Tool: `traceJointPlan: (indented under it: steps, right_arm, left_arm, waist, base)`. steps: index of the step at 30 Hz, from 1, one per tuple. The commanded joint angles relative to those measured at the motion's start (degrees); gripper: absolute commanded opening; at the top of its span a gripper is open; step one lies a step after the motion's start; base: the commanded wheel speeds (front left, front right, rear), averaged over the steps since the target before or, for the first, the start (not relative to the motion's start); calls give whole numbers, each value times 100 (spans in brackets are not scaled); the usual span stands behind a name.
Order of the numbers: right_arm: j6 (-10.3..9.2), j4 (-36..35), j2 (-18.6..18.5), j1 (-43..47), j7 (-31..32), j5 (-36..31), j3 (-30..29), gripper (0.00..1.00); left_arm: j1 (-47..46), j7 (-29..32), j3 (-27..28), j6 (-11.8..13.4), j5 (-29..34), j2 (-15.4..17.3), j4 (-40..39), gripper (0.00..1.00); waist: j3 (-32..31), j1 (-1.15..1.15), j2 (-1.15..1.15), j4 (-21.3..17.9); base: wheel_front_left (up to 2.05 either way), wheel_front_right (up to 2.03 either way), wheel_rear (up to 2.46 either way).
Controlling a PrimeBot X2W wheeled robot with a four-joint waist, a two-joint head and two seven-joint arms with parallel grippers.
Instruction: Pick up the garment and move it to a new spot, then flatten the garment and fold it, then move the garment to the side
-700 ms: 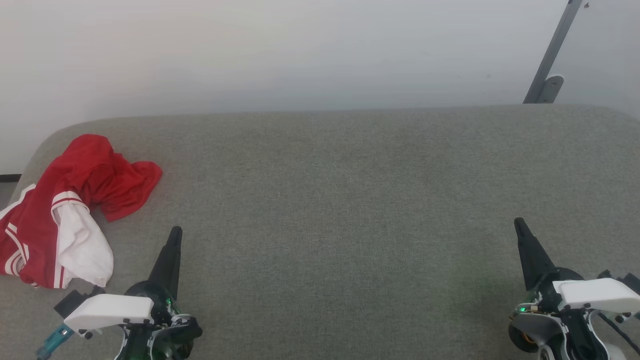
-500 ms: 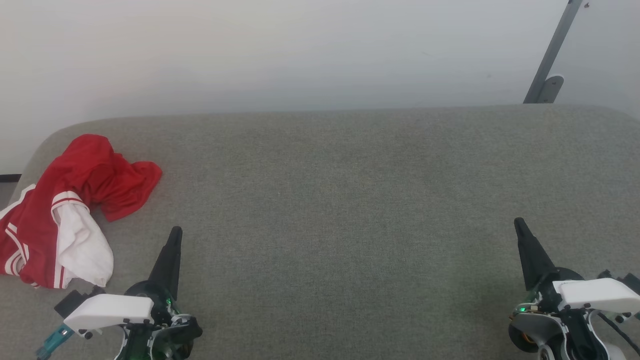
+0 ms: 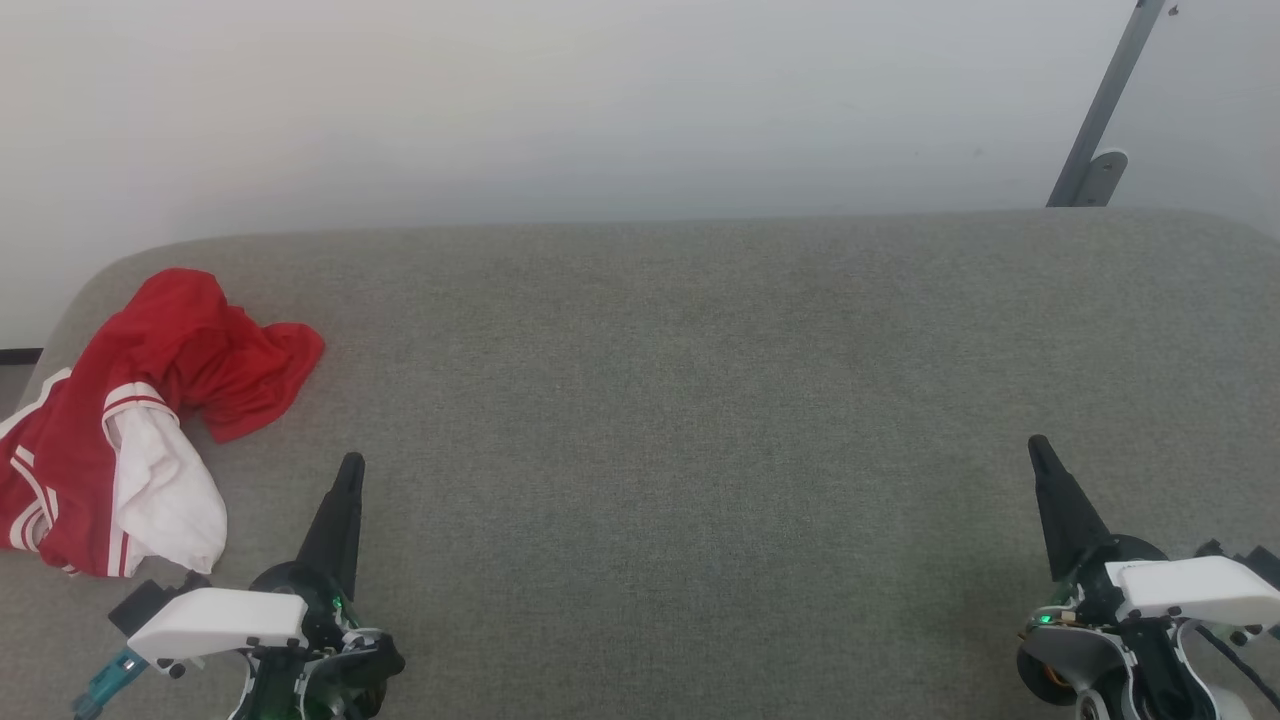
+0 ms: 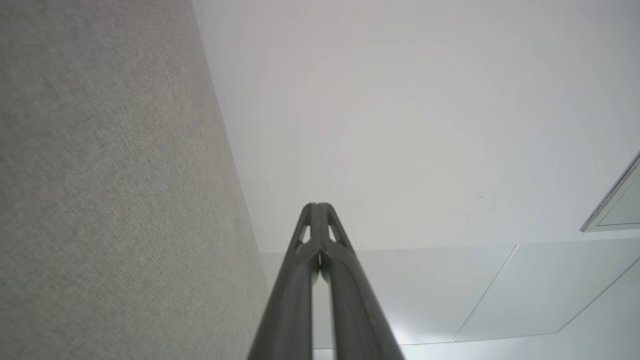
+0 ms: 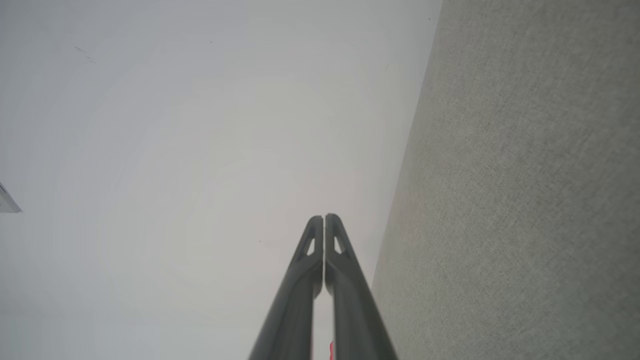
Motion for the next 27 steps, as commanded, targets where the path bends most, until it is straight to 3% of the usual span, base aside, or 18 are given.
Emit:
traceJointPlan:
  steps: [1, 6, 7, 27]
  right_arm:
    - [25, 12, -11, -28, 6, 24, -9, 0]
    - [25, 12, -11, -28, 6, 24, -9, 0]
    - [25, 12, -11, -28, 5, 24, -9, 100]
    - [-6, 71, -88, -43, -420, -366, 395, 100]
  left_arm:
    - [-64, 11, 17, -25, -18, 2, -3, 0]
    - [-64, 11, 17, -25, -18, 2, -3, 0]
    - [-64, 11, 17, -26, -18, 2, -3, 100]
    - [147, -261, -126, 103, 259, 113, -66, 100]
  waist:
    - [0, 0, 0, 0]
    - [0, 0, 0, 0]
    - [0, 0, 0, 0]
    - [-13, 0, 0, -9]
  base:
    - [0, 0, 0]
    - [0, 0, 0]
    - [0, 0, 0]
    - [0, 0, 0]
